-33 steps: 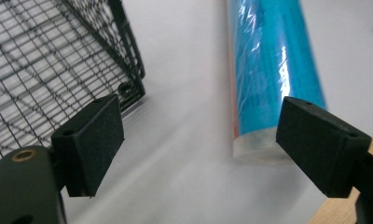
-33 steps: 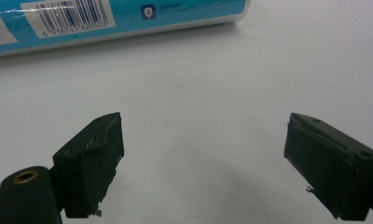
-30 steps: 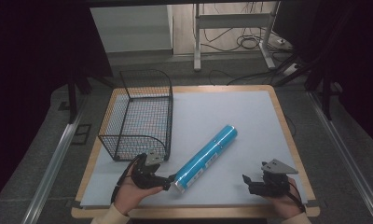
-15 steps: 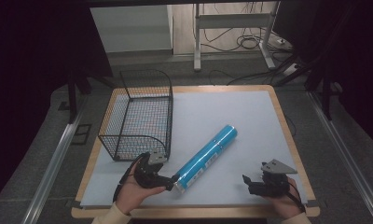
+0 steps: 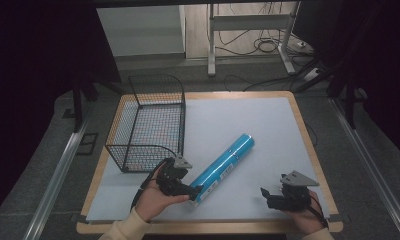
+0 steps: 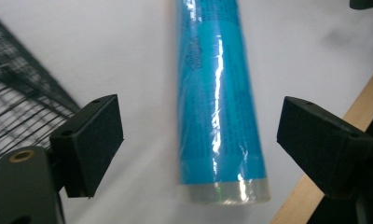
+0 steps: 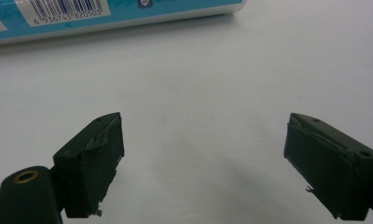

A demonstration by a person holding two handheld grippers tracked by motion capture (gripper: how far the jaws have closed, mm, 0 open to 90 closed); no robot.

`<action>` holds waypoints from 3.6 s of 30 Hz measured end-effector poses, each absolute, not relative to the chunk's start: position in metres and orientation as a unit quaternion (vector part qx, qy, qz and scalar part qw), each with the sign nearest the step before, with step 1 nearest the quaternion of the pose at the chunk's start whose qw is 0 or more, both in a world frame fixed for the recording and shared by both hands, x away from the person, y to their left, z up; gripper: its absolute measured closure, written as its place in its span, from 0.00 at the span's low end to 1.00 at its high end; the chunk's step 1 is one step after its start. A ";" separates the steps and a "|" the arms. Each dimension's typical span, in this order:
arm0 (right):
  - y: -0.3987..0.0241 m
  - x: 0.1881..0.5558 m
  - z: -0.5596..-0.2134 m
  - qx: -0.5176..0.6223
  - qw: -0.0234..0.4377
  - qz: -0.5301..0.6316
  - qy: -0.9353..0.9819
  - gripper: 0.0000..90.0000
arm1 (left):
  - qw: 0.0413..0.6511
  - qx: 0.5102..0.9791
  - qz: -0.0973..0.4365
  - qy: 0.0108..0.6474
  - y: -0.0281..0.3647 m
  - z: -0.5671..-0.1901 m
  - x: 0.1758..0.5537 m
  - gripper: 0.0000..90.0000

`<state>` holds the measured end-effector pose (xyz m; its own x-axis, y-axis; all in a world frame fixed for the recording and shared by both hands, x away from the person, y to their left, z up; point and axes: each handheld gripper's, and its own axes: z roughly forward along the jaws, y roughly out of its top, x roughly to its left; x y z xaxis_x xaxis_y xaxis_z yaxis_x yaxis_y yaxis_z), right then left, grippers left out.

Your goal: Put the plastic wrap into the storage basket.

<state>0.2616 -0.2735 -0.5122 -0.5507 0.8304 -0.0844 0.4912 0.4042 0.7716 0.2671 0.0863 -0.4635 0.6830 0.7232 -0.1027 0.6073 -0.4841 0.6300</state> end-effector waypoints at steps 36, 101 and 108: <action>-0.275 0.263 -0.512 0.415 0.237 0.359 0.802 0.14 | 0.269 0.894 0.078 0.350 0.018 -0.457 0.309 0.15; -0.280 0.265 -0.513 0.420 0.242 0.355 0.799 0.14 | 0.209 0.902 0.036 0.377 -0.006 -0.478 0.364 0.35; -0.280 0.265 -0.513 0.422 0.243 0.354 0.799 0.14 | 0.225 0.898 0.046 0.375 0.000 -0.460 0.364 0.35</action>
<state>0.2648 -0.2799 -0.5127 -0.5261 0.8457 -0.0898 0.5020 0.3940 0.7699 0.3637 0.0000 -0.4601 0.7137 0.6952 -0.0855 0.6535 -0.6171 0.4383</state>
